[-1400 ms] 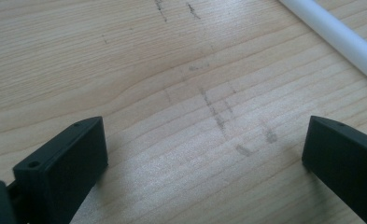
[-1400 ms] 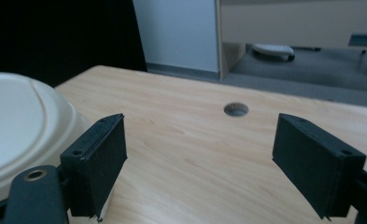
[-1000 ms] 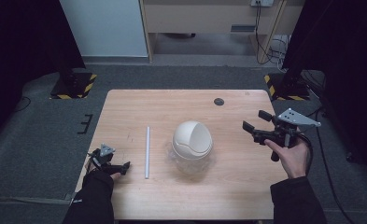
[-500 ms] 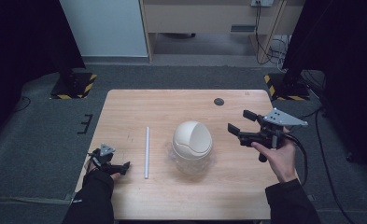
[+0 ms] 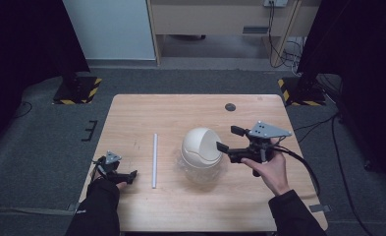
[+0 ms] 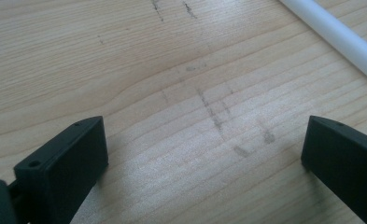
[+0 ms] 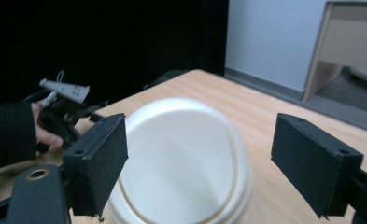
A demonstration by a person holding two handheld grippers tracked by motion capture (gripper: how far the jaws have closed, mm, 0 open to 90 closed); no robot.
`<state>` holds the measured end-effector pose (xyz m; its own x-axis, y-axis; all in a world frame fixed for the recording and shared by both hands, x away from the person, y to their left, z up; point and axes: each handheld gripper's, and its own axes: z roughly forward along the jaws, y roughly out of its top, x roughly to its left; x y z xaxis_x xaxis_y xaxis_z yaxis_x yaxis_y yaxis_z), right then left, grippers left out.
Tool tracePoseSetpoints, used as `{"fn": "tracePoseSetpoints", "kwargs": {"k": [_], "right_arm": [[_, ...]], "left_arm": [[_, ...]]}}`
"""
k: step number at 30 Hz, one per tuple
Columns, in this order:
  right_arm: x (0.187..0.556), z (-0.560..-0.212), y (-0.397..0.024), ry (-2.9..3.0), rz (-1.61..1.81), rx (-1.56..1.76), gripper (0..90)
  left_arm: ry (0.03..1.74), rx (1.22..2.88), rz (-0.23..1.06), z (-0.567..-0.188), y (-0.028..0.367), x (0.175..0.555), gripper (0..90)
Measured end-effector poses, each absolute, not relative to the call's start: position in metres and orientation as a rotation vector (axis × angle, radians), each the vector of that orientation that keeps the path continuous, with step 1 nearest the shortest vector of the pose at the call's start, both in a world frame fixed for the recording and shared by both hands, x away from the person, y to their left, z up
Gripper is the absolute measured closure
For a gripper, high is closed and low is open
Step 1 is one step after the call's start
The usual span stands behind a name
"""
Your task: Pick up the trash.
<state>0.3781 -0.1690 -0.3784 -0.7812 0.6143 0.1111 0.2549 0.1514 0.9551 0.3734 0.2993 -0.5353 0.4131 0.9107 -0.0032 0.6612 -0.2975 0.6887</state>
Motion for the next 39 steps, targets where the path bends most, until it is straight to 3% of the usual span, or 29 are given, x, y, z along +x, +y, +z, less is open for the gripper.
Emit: {"fn": "tracePoseSetpoints", "kwargs": {"k": [11, 25, 33, 39], "right_arm": [[0.375, -0.413, -0.134, 2.281, 1.649, 0.808, 19.6], [0.375, -0.438, -0.119, 2.384, 1.599, 0.824, 20.2], [0.375, -0.439, -0.119, 2.396, 1.605, 0.818, 20.5], [0.375, -0.419, -0.135, 2.308, 1.673, 0.823, 20.8]], "left_arm": [[1.328, 2.057, 0.528, -0.535, 0.299, 0.374, 0.0], [1.327, 2.057, 0.529, -0.536, 0.299, 0.374, 0.0], [1.33, 2.055, 0.529, -0.535, 0.299, 0.374, 0.6], [1.347, 2.053, 0.505, -0.531, 0.3, 0.373, 6.8]]}}
